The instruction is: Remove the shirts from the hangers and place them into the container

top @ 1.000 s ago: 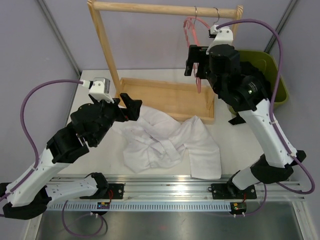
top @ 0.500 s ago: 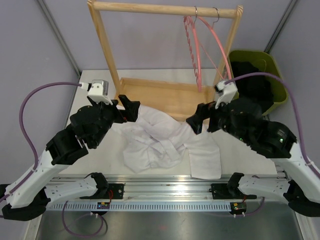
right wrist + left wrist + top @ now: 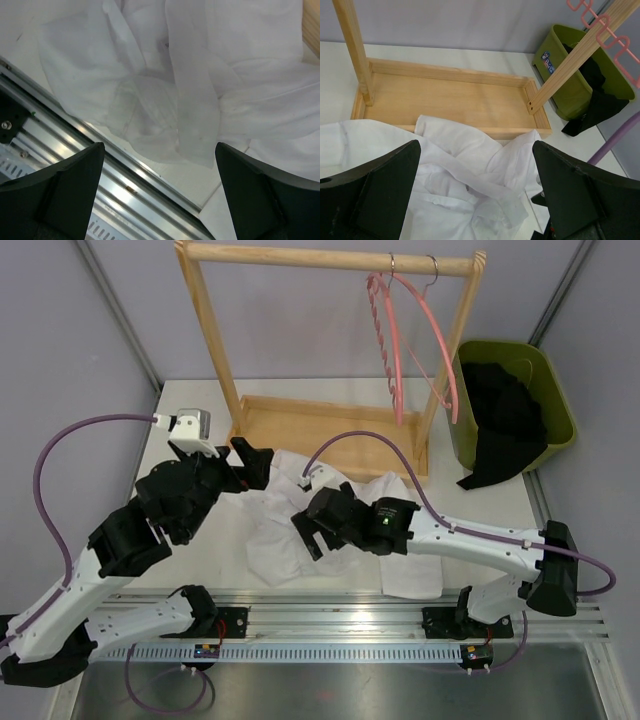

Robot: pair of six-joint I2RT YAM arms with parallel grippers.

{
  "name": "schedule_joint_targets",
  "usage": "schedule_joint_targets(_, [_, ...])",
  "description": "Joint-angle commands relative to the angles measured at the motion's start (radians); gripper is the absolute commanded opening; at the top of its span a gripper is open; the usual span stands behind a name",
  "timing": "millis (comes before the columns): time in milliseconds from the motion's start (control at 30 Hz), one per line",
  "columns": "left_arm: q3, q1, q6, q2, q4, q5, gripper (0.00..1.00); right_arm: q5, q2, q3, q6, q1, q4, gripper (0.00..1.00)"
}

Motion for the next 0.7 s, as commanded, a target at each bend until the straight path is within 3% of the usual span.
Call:
schedule_joint_targets(0, [-0.007, -0.004, -0.017, -0.020, 0.031, -0.025, 0.99, 0.052, 0.034, 0.030, -0.013, -0.059, 0.171, 0.99])
schedule_joint_targets(333, [-0.024, -0.002, -0.025, -0.047, 0.030, -0.021, 0.99, -0.146, 0.290, 0.036, -0.062, -0.219, 0.384, 0.99])
schedule_joint_targets(667, [-0.032, -0.004, -0.022, -0.060, 0.028, -0.036, 0.99, -0.265, 0.439, 0.103, -0.070, -0.230, 0.414, 0.99])
